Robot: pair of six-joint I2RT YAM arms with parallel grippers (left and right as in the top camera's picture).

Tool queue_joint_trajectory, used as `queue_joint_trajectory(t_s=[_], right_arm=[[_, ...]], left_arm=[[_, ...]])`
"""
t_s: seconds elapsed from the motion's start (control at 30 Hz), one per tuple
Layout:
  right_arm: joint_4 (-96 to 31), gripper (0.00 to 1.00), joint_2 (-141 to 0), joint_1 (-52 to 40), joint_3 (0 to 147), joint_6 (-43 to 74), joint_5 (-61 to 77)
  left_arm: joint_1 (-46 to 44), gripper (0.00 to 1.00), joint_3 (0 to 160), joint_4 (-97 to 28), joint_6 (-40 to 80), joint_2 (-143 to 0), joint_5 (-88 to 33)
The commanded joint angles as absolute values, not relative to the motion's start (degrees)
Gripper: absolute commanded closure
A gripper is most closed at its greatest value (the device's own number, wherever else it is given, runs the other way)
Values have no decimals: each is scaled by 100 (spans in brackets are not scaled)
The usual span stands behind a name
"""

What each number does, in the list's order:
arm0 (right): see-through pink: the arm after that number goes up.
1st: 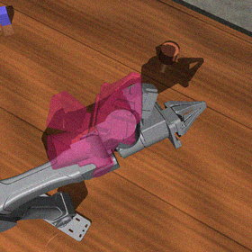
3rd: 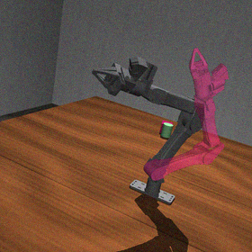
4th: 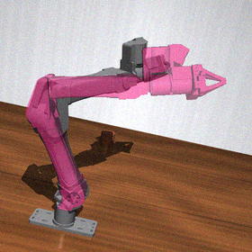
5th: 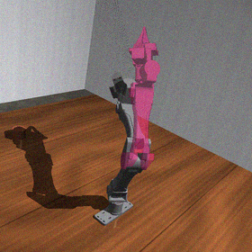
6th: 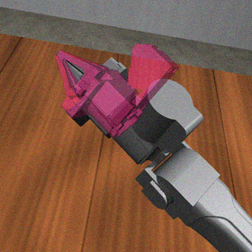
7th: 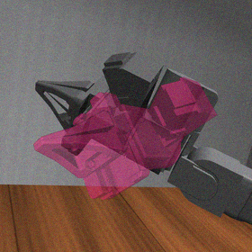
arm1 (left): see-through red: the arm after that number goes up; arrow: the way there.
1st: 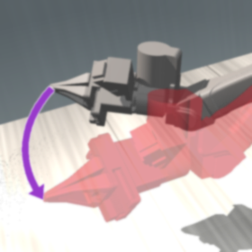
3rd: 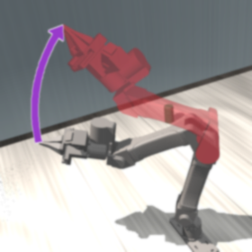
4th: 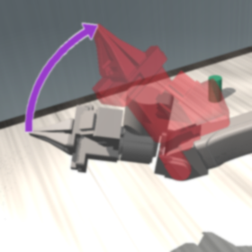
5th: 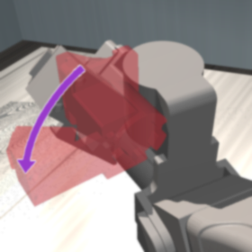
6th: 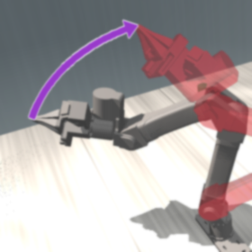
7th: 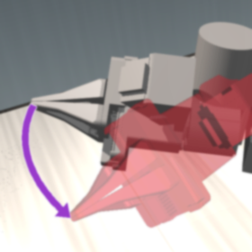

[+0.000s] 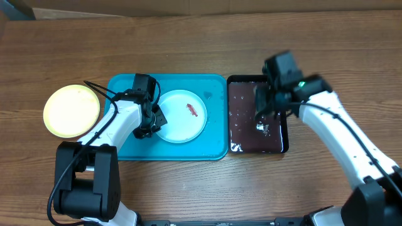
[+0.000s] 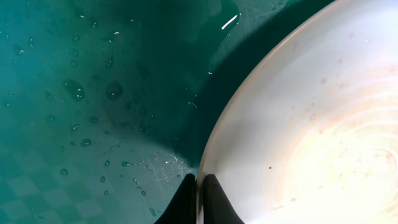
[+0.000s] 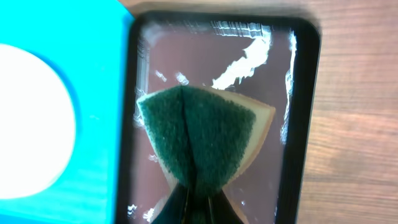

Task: Clean dirty plates on tray and stack at the side
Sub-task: 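Scrub the light-blue plate with the sponge in the right gripper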

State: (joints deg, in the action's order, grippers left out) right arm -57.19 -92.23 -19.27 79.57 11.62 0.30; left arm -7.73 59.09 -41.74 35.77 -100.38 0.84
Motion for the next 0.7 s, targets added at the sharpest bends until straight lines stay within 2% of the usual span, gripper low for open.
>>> queue_joint_trajectory(t_s=[0.0, 0.3, 0.43, 0.67], right_arm=[[-5990, 96, -9089, -2014, 8864, 849, 502], [-5935, 96, -9524, -2711, 9290, 572, 1068], [-5994, 96, -10243, -3118, 9710, 569, 836], [-5179, 96, -11507, -3999, 9920, 567, -548]], left_arm=[[-753, 96, 5774, -4112, 3470, -10095, 97], [-757, 96, 5739, -4038, 3470, -10095, 51], [-757, 96, 5736, -4034, 3470, -10095, 51], [-760, 96, 5736, -4040, 3465, -10097, 60]])
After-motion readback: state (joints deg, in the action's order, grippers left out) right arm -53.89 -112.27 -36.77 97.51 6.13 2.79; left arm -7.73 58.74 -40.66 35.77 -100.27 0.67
